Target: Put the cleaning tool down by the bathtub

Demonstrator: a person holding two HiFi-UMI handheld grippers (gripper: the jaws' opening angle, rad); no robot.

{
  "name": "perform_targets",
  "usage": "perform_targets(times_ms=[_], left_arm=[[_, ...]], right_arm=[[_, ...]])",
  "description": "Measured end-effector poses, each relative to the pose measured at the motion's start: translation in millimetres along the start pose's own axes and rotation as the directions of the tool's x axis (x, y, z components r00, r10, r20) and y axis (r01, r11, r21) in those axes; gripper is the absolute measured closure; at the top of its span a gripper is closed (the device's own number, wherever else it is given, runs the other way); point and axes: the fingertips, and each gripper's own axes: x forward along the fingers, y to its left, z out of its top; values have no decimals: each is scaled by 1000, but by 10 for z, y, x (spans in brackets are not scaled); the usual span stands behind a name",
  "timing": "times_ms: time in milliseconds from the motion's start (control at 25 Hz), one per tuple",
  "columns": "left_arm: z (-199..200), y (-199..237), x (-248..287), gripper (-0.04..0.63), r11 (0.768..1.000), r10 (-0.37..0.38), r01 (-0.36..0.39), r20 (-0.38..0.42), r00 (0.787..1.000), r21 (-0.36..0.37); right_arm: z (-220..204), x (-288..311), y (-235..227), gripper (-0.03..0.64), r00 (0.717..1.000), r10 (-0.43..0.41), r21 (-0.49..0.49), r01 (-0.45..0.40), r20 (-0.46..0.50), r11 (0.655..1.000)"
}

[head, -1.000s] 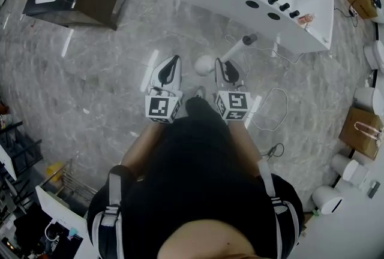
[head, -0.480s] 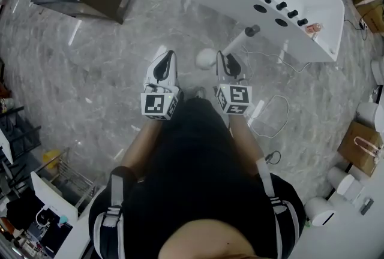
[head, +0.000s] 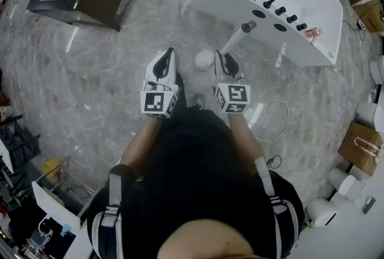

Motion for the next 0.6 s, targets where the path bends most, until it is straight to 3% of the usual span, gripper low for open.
perform_targets(times_ms=[600], left_arm=[[-91, 534, 684, 586, 999, -36, 36, -21, 999, -7]], right_arm=[[-77, 964, -33, 532, 999, -29, -4, 29, -37, 1000]])
